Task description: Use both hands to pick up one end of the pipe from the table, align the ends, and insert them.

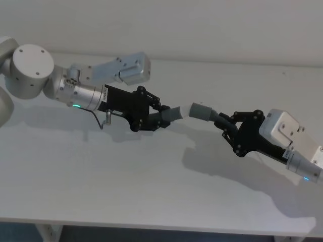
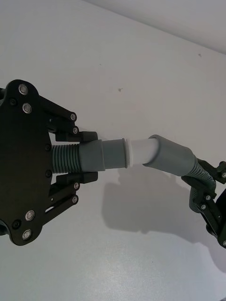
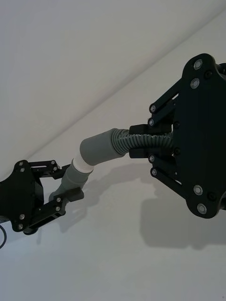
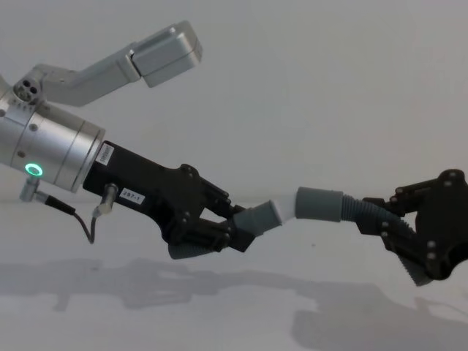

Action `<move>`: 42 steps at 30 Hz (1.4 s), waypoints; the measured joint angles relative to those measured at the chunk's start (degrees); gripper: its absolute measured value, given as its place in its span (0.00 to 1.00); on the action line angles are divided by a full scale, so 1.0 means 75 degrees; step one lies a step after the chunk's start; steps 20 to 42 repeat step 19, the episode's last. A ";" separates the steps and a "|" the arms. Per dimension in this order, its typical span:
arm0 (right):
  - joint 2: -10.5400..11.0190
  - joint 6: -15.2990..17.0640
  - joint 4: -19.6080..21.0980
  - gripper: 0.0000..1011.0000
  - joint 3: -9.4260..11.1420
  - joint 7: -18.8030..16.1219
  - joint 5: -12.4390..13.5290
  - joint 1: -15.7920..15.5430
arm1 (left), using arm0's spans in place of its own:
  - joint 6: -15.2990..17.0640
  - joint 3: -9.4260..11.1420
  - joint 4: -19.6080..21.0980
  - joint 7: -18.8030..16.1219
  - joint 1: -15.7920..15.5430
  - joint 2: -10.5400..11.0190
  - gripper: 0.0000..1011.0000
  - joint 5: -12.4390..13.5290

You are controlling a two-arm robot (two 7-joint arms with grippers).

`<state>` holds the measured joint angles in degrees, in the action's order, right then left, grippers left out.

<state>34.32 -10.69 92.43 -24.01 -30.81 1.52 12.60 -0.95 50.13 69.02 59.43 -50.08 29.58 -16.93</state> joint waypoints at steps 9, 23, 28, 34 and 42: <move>0.0006 -0.0029 -0.0006 0.15 -0.0006 -0.0010 0.0001 0.0006 | -0.0012 0.0017 -0.0032 0.0022 -0.0023 -0.0017 0.36 0.0002; 0.0010 -0.0047 -0.0007 0.15 -0.0006 -0.0020 0.0001 0.0013 | -0.0020 0.0026 -0.0049 0.0033 -0.0033 -0.0025 0.36 0.0002; 0.0010 -0.0047 -0.0007 0.15 -0.0006 -0.0020 0.0001 0.0013 | -0.0020 0.0026 -0.0049 0.0033 -0.0033 -0.0025 0.36 0.0002; 0.0010 -0.0047 -0.0007 0.15 -0.0006 -0.0020 0.0001 0.0013 | -0.0020 0.0026 -0.0049 0.0033 -0.0033 -0.0025 0.36 0.0002; 0.0010 -0.0047 -0.0007 0.15 -0.0006 -0.0020 0.0001 0.0013 | -0.0020 0.0026 -0.0049 0.0033 -0.0033 -0.0025 0.36 0.0002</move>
